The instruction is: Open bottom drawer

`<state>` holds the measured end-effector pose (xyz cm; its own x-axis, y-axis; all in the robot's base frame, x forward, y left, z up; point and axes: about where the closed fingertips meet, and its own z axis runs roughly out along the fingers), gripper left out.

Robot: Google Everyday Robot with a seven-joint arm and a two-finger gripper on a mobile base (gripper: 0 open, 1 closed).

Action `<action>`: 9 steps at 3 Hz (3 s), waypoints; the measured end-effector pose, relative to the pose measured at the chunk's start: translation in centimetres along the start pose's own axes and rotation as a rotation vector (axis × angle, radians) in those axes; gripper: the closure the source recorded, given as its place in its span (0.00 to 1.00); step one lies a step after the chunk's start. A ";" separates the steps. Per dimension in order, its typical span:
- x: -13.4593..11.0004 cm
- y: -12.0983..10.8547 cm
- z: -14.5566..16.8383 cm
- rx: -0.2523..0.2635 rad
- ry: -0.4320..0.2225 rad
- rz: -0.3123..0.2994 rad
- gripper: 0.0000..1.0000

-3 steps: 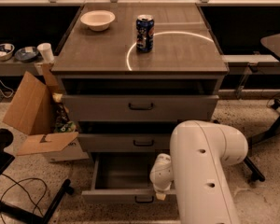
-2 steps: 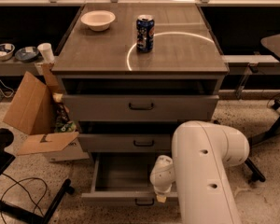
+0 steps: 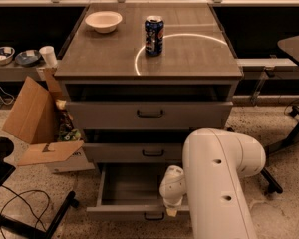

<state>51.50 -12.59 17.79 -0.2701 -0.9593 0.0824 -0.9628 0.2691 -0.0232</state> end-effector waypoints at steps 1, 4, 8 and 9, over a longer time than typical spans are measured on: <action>0.0 0.0 0.0 0.000 0.000 0.000 0.63; 0.0 0.0 0.0 0.000 0.000 0.000 0.00; 2.8 10.9 0.4 -0.147 0.113 -0.033 0.64; 4.8 14.0 -1.9 -0.140 0.158 -0.023 0.87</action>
Offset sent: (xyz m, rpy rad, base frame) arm 0.0000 0.0000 0.0000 0.0000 0.0000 0.0000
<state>36.76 -13.27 19.72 -0.2342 -0.9430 0.2364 -0.9564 0.2671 0.1179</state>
